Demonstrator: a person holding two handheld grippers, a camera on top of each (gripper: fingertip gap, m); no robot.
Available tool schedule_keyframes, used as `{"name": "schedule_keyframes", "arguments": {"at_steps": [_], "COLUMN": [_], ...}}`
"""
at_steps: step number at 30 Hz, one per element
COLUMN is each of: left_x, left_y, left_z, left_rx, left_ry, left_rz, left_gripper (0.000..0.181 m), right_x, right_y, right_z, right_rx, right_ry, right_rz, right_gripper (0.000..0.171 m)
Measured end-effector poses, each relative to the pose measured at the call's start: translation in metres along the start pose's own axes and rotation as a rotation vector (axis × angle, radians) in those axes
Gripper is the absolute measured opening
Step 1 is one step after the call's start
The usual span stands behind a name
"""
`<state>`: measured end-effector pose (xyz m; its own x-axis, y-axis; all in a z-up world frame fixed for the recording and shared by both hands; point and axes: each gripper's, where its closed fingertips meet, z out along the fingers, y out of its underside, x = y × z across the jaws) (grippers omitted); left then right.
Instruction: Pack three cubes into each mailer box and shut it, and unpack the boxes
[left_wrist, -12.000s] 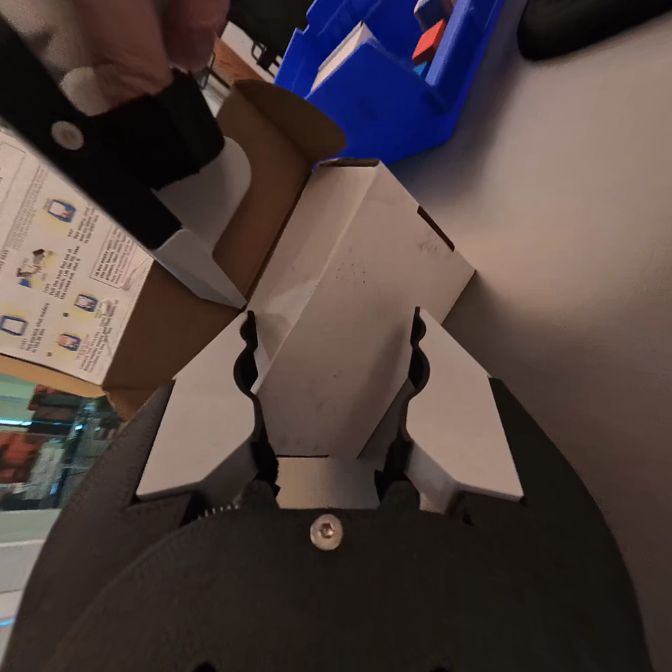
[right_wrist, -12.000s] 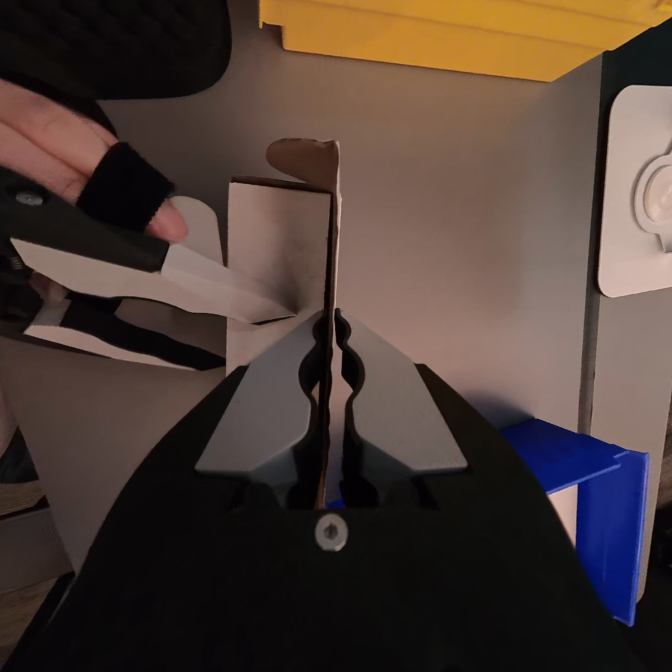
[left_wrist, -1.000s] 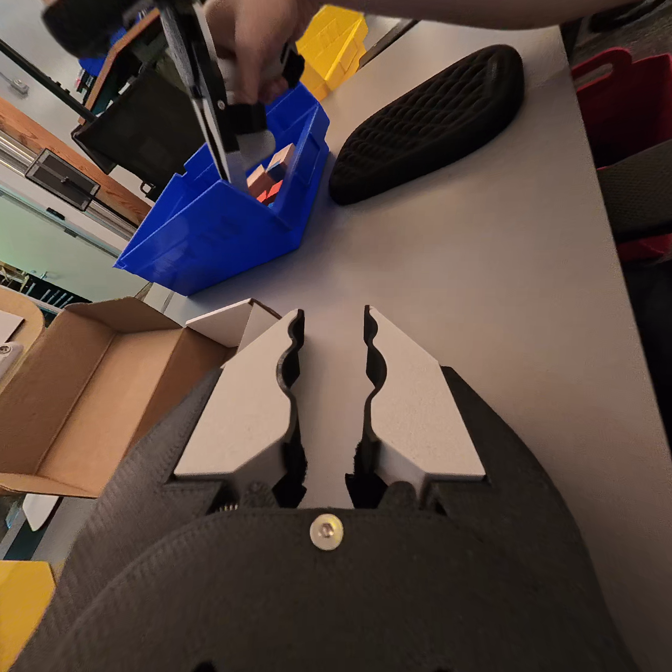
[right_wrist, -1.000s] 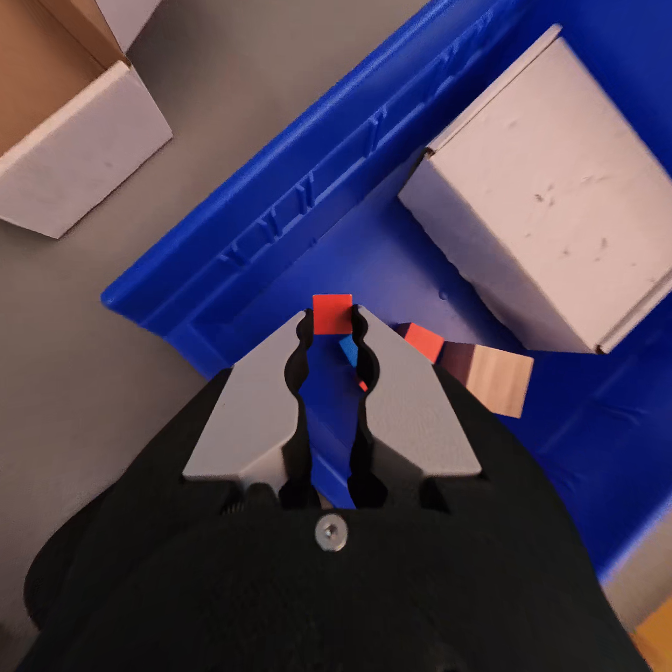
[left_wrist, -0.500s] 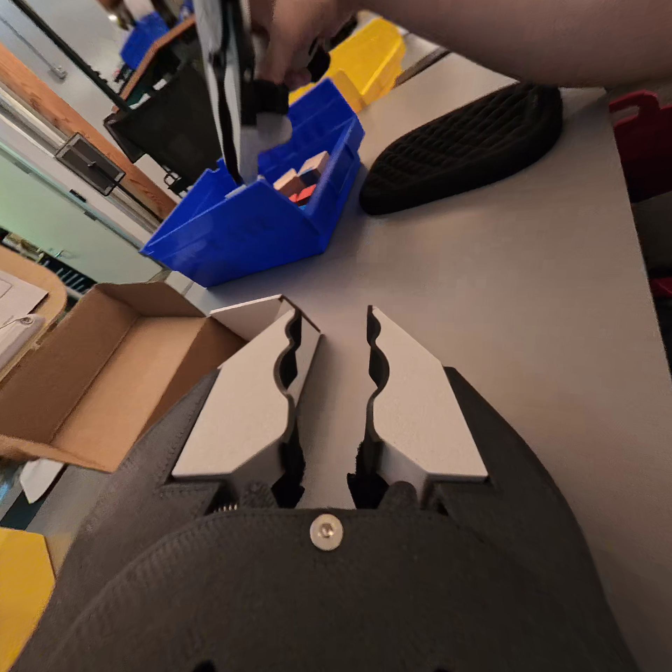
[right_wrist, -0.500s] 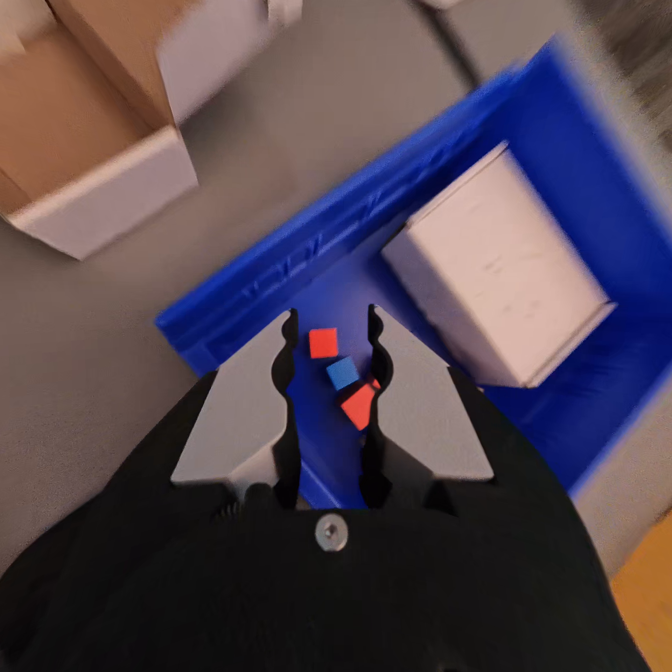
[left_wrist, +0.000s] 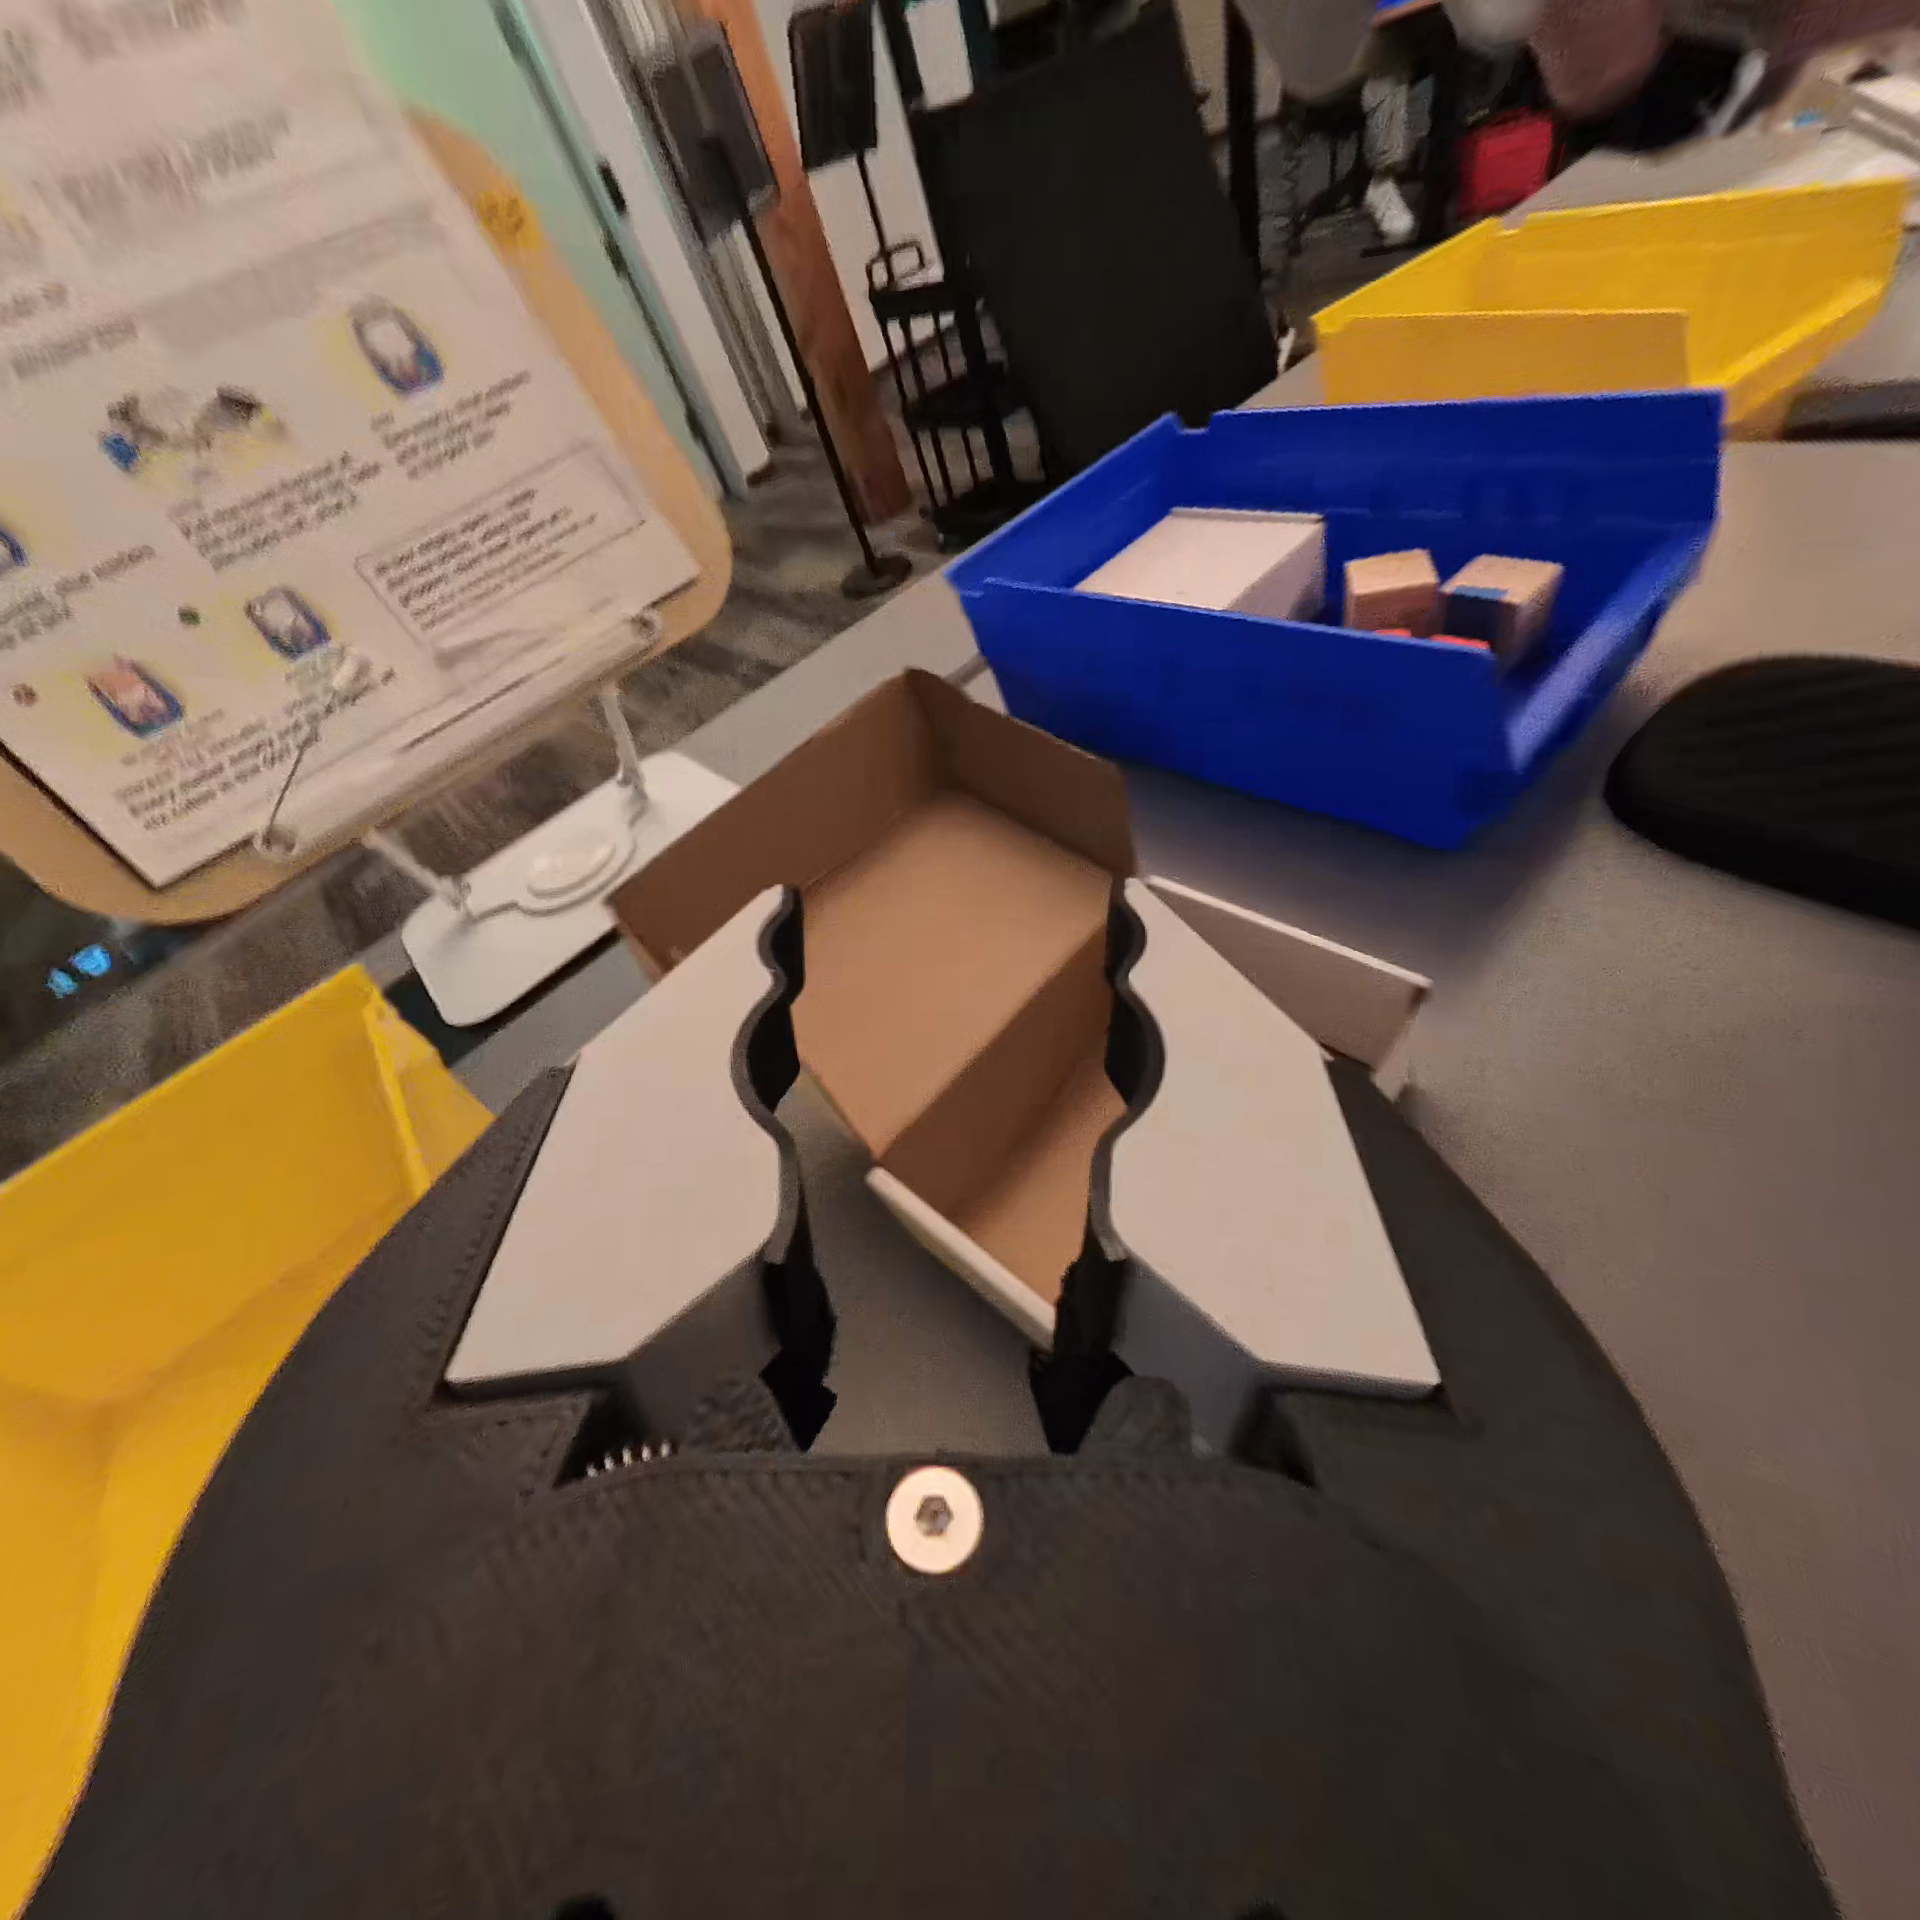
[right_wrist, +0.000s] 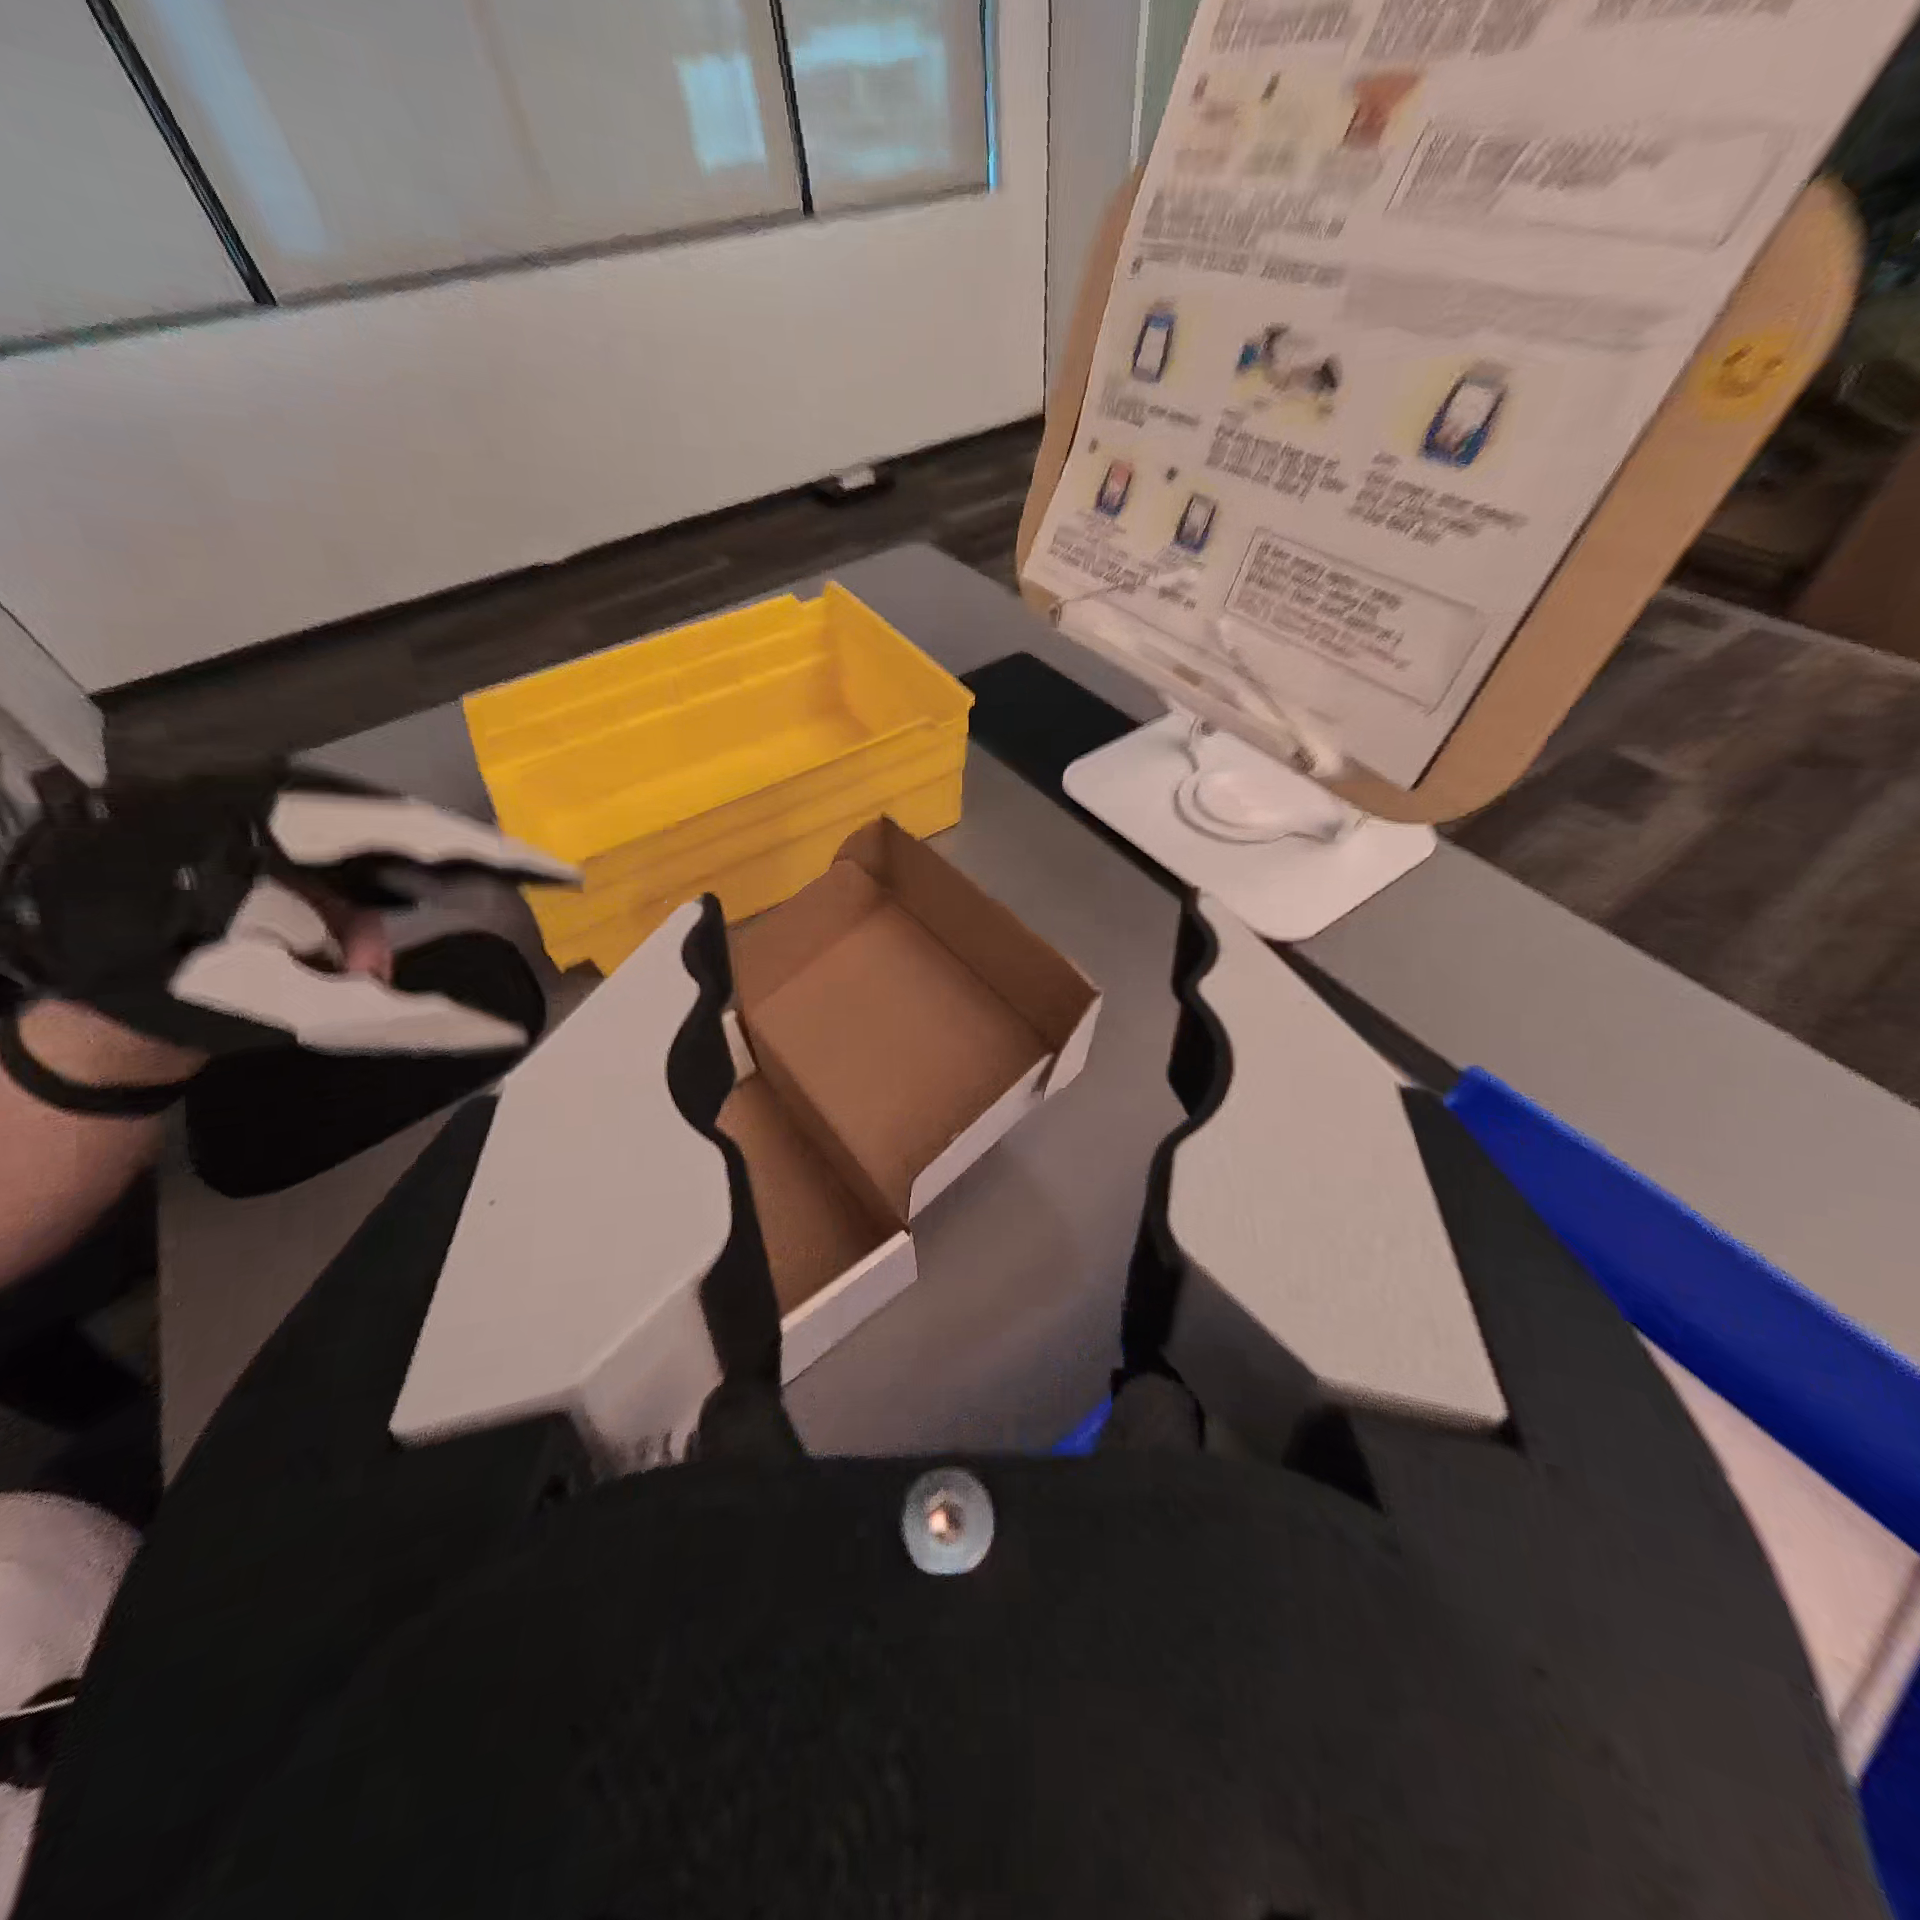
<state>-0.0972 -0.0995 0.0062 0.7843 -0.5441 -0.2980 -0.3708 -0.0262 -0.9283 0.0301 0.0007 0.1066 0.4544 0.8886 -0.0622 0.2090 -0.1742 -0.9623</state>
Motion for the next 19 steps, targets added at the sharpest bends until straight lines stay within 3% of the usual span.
{"name": "schedule_keyframes", "arguments": {"at_steps": [5, 9, 11, 14, 17, 19], "left_x": [-0.089, -0.136, -0.133, -0.122, -0.127, -0.118], "left_y": [-0.013, 0.014, 0.022, 0.017, 0.040, 0.043], "left_z": [0.024, 0.046, 0.058, 0.077, 0.083, 0.088], "left_rx": [-0.080, -0.271, -0.284, -0.181, -0.324, -0.355], "left_ry": [-0.015, -0.014, 0.073, 0.182, 0.098, 0.106], "left_rz": [-0.084, -0.066, -0.199, -0.376, -0.348, -0.367], "left_gripper": [0.049, 0.056, 0.059, 0.050, 0.065, 0.066], "right_x": [0.028, 0.041, 0.036, 0.033, 0.038, 0.037], "right_y": [0.060, 0.083, 0.090, 0.096, 0.112, 0.119], "right_z": [0.055, 0.071, 0.080, 0.093, 0.102, 0.107], "right_rx": [-0.240, -0.285, -0.294, -0.284, -0.355, -0.393], "right_ry": [0.105, 0.090, 0.035, -0.011, 0.024, 0.042], "right_rz": [-0.058, 0.010, 0.086, 0.172, 0.202, 0.197], "right_gripper": [0.063, 0.057, 0.057, 0.057, 0.057, 0.057]}}
